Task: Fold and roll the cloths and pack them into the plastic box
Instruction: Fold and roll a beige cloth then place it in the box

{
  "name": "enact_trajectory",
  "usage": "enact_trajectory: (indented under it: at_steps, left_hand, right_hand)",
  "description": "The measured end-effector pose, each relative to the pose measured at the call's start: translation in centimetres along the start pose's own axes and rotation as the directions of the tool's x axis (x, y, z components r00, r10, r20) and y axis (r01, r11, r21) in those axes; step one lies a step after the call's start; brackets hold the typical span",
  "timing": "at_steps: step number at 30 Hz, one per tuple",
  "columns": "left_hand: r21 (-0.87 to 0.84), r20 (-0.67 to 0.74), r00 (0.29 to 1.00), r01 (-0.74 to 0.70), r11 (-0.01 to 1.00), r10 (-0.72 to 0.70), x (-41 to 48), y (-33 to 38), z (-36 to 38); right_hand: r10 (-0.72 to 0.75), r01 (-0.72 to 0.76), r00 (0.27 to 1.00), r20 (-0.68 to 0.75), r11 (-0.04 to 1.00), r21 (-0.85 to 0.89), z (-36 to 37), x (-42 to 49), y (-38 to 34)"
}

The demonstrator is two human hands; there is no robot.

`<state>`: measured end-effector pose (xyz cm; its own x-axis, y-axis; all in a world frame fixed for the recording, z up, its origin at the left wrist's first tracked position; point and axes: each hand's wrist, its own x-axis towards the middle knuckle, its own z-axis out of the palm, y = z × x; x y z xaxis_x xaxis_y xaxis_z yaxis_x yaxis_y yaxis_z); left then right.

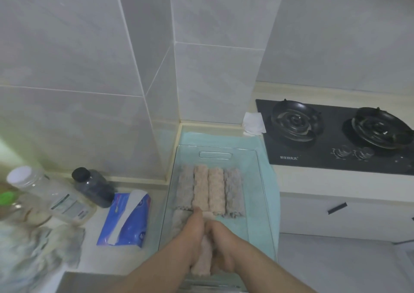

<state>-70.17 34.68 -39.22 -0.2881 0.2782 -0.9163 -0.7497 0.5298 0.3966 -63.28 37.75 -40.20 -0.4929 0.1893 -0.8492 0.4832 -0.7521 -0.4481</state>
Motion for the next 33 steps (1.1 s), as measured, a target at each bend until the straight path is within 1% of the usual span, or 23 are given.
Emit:
enact_trajectory:
  at_steps: [1,2,3,4,5,6,7,8,9,10,11,12,14,15,18,20,22,25,27,29,33]
  left_hand:
    - [0.000,0.003,1.000,-0.023,1.000,0.023,-0.1,0.1,-0.3]
    - [-0.008,0.028,0.999,-0.022,1.000,0.023,-1.0,0.3,-0.5]
    - [0.036,0.030,0.997,-0.078,0.996,0.077,-1.9,0.4,-1.1]
    - [0.072,0.036,0.987,-0.160,0.985,0.158,-2.9,0.6,-1.3]
    - [0.180,0.029,0.958,-0.286,0.941,0.285,-3.7,0.7,-2.1]
    - [0.303,0.008,0.907,-0.404,0.863,0.422,-4.6,0.8,-3.1]
    - [0.408,-0.003,0.820,-0.522,0.749,0.573,-5.3,0.7,-4.3]
    - [0.460,-0.008,0.725,-0.609,0.646,0.689,-6.7,1.0,-5.3]
    - [0.482,-0.031,0.636,-0.666,0.569,0.771,-7.4,1.1,-5.9]
    - [0.495,-0.053,0.564,-0.702,0.512,0.824,-7.7,1.2,-6.4]
    - [0.496,-0.059,0.542,-0.713,0.496,0.838,-7.7,1.4,-6.7]
    - [0.466,-0.077,0.574,-0.702,0.539,0.815,-7.2,1.5,-6.8]
    - [0.367,-0.066,0.693,-0.652,0.663,0.718,-5.6,1.5,-7.3]
    - [0.357,-0.050,0.713,-0.642,0.679,0.700,-5.0,1.3,-7.5]
    - [0.369,-0.010,0.706,-0.655,0.659,0.708,-4.4,1.1,-8.3]
    - [0.341,0.006,0.713,-0.661,0.668,0.702,-4.2,1.3,-8.6]
    - [0.340,0.010,0.726,-0.650,0.680,0.688,-4.2,1.4,-8.8]
    - [0.335,0.009,0.741,-0.635,0.696,0.671,-4.5,1.5,-8.7]
    - [0.358,-0.024,0.755,-0.606,0.710,0.656,-4.5,1.6,-8.5]
    - [0.372,-0.057,0.763,-0.582,0.723,0.643,-4.6,1.7,-8.4]
    - [0.441,-0.015,0.735,-0.604,0.664,0.678,-5.0,1.7,-8.2]
  right_hand:
    - [-0.012,0.012,1.000,0.002,1.000,-0.003,0.4,0.1,0.0]
    - [-0.016,0.016,0.999,-0.028,1.000,-0.012,0.5,0.3,0.2]
    - [0.002,-0.002,0.998,-0.058,1.000,0.001,0.5,0.7,0.3]
    - [0.037,-0.036,0.996,-0.082,0.999,0.012,0.5,0.8,0.2]
    - [0.071,-0.072,0.993,-0.089,0.997,0.000,0.3,1.1,0.1]
    - [0.088,-0.090,0.990,-0.106,0.996,-0.021,0.1,1.3,0.0]
    - [0.088,-0.093,0.989,-0.120,0.995,-0.043,0.1,1.5,-0.1]
    - [0.092,-0.099,0.987,-0.128,0.994,-0.050,0.2,1.4,-0.3]
    - [0.090,-0.096,0.989,-0.118,0.994,-0.046,0.4,1.6,-0.3]
    - [0.081,-0.086,0.991,-0.110,0.995,-0.045,0.7,1.4,-0.5]
    - [0.061,-0.066,0.993,-0.105,0.997,-0.045,1.0,1.5,-0.6]
    - [0.037,-0.042,0.994,-0.103,0.998,-0.048,1.3,1.5,-0.6]
    - [0.017,-0.021,0.996,-0.088,0.999,-0.048,2.0,1.5,-0.5]
    - [0.017,-0.020,0.997,-0.071,0.999,-0.037,2.4,1.7,-0.4]
    - [0.050,-0.049,0.997,-0.061,0.999,0.020,3.5,1.7,-0.5]
    - [0.066,-0.063,0.997,-0.033,0.995,0.072,3.4,1.6,-0.5]
    - [0.066,-0.064,0.998,-0.020,0.996,0.069,3.1,1.1,-0.7]
    - [0.076,-0.074,0.991,-0.109,0.997,0.024,2.7,1.5,-0.5]
    - [0.062,-0.062,0.983,-0.171,0.998,0.010,2.4,2.5,-0.2]
    - [0.057,-0.061,0.978,-0.203,0.998,-0.009,2.5,1.7,-0.1]
    - [0.073,-0.068,0.953,-0.294,0.997,0.027,2.0,0.7,-0.5]
